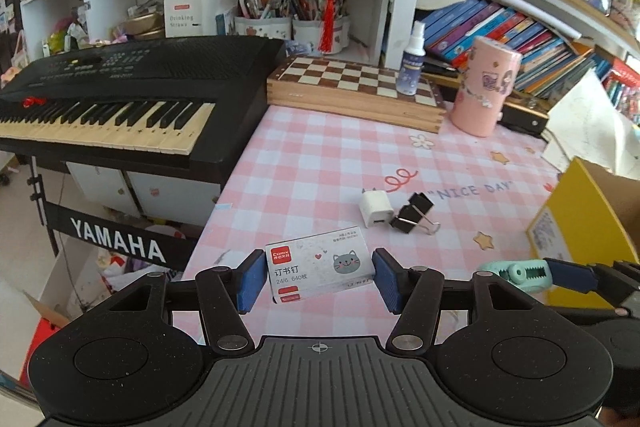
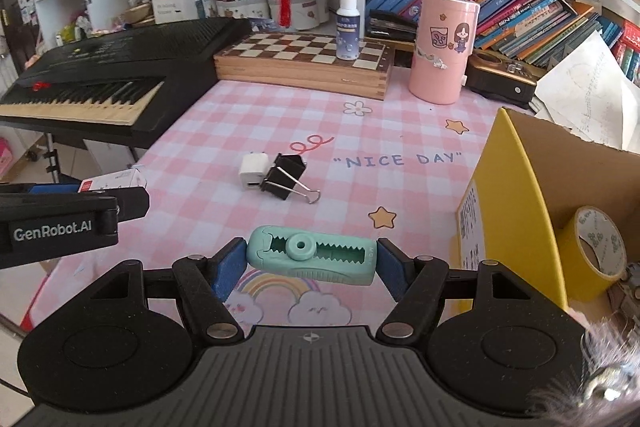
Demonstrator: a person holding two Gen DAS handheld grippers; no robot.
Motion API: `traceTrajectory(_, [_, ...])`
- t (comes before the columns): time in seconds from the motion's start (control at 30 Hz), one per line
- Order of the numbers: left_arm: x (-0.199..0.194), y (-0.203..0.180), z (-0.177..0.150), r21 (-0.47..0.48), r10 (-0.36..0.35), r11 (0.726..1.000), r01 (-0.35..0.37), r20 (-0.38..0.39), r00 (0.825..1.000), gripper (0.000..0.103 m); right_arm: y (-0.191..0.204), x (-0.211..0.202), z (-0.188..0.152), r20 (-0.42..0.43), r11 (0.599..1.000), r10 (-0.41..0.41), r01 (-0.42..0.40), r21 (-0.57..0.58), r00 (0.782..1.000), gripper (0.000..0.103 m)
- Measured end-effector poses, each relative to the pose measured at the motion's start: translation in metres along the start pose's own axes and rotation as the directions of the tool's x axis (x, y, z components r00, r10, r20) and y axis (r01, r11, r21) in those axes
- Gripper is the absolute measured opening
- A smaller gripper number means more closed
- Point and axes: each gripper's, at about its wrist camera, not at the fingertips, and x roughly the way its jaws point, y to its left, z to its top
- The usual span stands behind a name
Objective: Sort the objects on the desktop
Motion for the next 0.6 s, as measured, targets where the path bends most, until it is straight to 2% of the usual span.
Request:
traceTrajectory(0.27, [-0.045,0.016,-0.014,0.013,-0.049,0.999,0.049,0.030,0.998,0.057,0.005,-0.049,-0.008,0.028,0.999,0.036,-0.035,-0.014,0.999,0.067])
traceTrajectory(0.6, [-0.084,0.032,-0.039,0.013,-0.092,0.996,0.092,0.049,0.995,0.057,0.029,-0.086,-0.036,0.038,0.999,0.020,-0.021,0.030,0.999,0.067])
